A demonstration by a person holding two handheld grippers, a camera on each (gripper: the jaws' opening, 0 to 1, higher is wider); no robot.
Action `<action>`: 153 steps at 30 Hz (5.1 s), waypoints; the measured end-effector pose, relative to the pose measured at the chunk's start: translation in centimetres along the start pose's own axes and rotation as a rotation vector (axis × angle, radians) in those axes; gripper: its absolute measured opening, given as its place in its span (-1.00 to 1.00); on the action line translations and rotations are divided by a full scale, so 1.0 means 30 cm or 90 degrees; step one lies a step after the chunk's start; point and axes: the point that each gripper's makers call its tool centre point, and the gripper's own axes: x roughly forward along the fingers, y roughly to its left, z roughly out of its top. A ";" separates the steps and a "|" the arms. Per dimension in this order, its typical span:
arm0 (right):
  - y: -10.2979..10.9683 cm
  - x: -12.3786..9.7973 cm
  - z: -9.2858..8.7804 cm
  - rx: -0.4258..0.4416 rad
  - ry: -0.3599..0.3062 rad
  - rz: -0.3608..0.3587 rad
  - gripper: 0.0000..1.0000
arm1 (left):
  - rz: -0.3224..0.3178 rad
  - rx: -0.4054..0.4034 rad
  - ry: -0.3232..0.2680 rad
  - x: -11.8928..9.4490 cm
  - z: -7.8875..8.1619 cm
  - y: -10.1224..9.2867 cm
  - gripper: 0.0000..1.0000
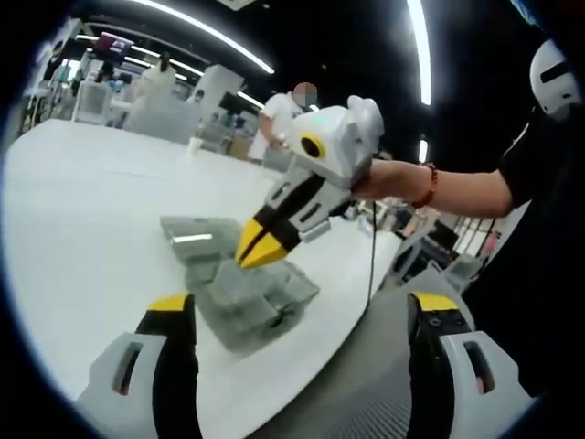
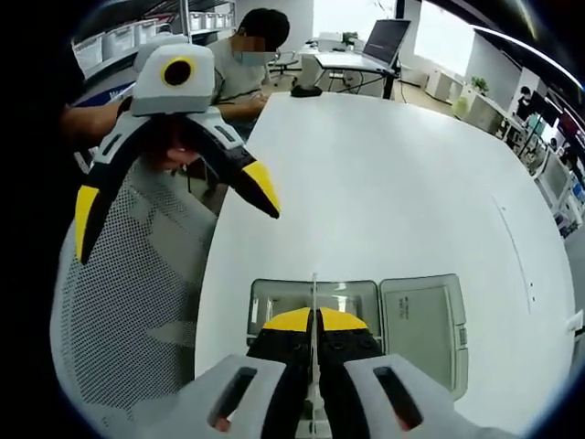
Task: Insert the divider into the dual guide fixture by aligning both edges with the guide slots and pushing it downward to the bottom, including one-sided entry, uneven engagement, binding, and posture correction.
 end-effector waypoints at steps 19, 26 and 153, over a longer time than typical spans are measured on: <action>0.004 0.057 -0.029 -0.004 0.022 -0.002 -1.00 | 0.001 0.002 0.028 0.009 -0.026 0.003 0.90; 0.006 0.079 -0.040 -0.001 0.047 -0.010 -1.00 | 0.011 0.015 0.034 0.002 -0.020 0.010 0.90; 0.192 -0.394 -0.294 0.382 -0.283 -0.345 0.34 | 0.161 0.178 0.088 -0.039 0.056 0.053 0.96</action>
